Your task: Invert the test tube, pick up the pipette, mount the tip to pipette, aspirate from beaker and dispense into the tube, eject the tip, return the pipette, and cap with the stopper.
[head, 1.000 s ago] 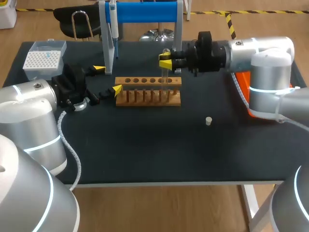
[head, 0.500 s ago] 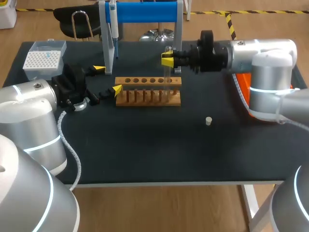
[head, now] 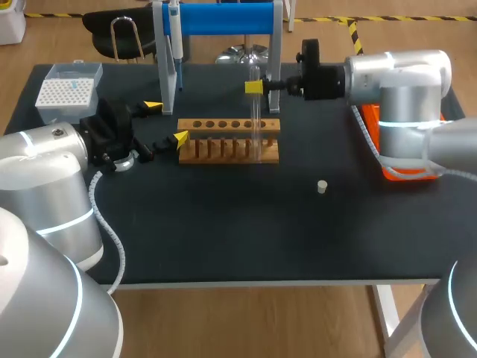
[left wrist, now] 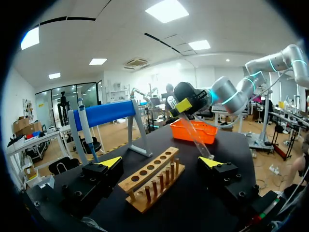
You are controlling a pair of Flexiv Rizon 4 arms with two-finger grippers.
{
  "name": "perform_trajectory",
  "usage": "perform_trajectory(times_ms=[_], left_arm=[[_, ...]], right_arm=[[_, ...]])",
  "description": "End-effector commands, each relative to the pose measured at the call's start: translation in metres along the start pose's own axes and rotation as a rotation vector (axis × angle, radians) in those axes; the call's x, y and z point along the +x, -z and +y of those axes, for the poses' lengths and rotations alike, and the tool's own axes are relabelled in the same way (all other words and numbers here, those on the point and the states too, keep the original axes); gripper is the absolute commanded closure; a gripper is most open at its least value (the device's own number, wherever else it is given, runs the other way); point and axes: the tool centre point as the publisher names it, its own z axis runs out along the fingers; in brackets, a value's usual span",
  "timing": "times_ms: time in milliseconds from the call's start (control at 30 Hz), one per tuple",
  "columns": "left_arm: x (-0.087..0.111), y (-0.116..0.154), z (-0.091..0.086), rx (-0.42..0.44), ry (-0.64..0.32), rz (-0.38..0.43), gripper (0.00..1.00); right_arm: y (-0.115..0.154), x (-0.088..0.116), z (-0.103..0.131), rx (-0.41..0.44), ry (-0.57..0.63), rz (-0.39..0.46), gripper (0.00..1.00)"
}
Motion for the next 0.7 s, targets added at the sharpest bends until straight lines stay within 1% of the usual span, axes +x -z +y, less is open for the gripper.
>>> perform_trajectory(times_ms=[33,100,233,467,633,700], left_arm=[[0.001,0.0,0.001,0.004,-0.001,-0.004,0.0],[0.001,0.0,0.001,0.004,-0.001,-0.004,0.0],[0.001,0.0,0.001,0.004,-0.001,-0.004,0.0],[0.001,0.0,0.001,0.004,-0.001,-0.004,0.0],[0.001,0.0,0.001,0.004,-0.001,-0.004,0.0],[0.001,0.0,0.001,0.004,-0.001,-0.004,0.0]], right_arm=[[0.005,0.002,0.006,0.073,-0.734,0.039,1.0],[0.007,0.003,0.006,0.059,-0.799,0.05,1.0],[0.011,0.003,0.004,0.043,-0.892,0.06,1.0],[0.015,0.002,-0.006,0.028,-0.941,0.072,1.0],[0.014,0.007,-0.01,0.036,-0.973,0.103,1.0],[0.014,0.009,-0.01,0.038,-0.983,0.096,1.0]])
